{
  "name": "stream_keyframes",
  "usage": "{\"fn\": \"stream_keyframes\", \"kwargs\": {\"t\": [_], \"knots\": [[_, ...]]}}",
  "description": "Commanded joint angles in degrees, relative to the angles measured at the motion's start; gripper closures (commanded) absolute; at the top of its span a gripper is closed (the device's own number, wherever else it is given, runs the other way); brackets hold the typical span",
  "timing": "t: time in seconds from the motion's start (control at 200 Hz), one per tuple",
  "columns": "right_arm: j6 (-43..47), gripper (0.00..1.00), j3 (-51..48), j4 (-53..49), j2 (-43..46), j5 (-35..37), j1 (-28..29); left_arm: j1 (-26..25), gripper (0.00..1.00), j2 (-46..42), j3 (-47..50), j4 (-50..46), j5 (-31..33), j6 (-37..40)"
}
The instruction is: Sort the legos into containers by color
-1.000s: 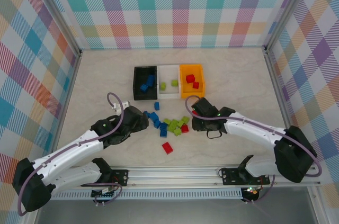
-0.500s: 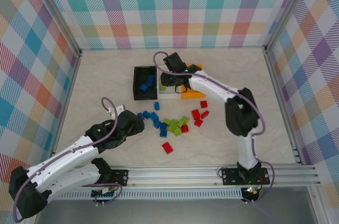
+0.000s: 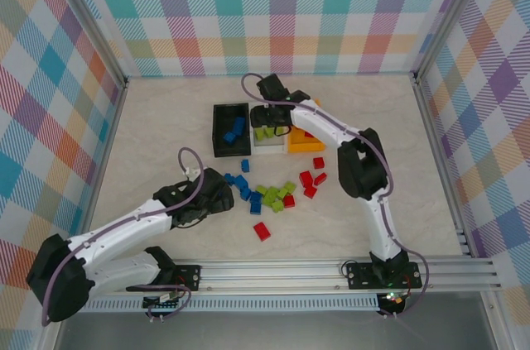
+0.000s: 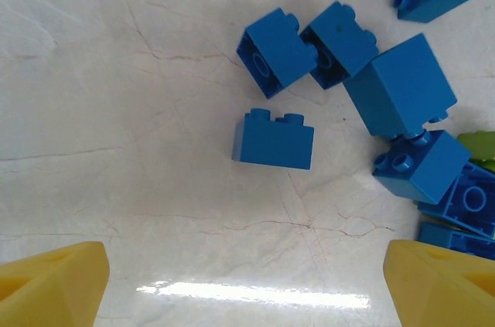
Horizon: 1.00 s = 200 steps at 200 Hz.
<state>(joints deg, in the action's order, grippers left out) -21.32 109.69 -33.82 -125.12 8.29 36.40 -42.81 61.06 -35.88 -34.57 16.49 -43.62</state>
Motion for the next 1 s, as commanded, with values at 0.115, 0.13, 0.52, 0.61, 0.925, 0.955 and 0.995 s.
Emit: {"fn": "stream_keyframes", "kwargs": {"t": [0.115, 0.13, 0.52, 0.61, 0.925, 0.955, 0.995], "knots": [[1.0, 0.34, -16.1, 7.2, 18.0, -1.2, 1.4, 1.6, 0.19, 7.1, -1.0, 2.6, -1.2, 2.6], [1.1, 0.34, -17.3, 7.7, 19.0, -1.1, 1.6, 1.8, 0.19, 7.6, -1.1, 2.8, -1.1, 2.6], [-0.9, 0.35, -37.5, 12.4, 36.8, 0.4, 4.4, 5.7, 0.22, 18.9, -4.4, 9.6, -1.9, 7.6], [-0.8, 0.35, -39.3, 12.2, 38.8, 1.4, 4.4, 5.6, 0.24, 20.7, -4.6, 10.3, -2.4, 7.5], [-1.4, 0.35, -41.5, 12.5, 40.1, 1.7, 4.3, 5.8, 0.41, 24.1, -6.3, 11.7, -1.8, 8.0], [-1.4, 0.35, -41.6, 12.5, 40.2, 1.8, 4.4, 5.8, 0.44, 24.2, -6.5, 11.5, -1.7, 8.3], [-1.3, 0.35, -41.6, 12.5, 40.2, 1.8, 4.4, 5.9, 0.46, 24.4, -6.7, 11.3, -1.6, 8.5]]}}
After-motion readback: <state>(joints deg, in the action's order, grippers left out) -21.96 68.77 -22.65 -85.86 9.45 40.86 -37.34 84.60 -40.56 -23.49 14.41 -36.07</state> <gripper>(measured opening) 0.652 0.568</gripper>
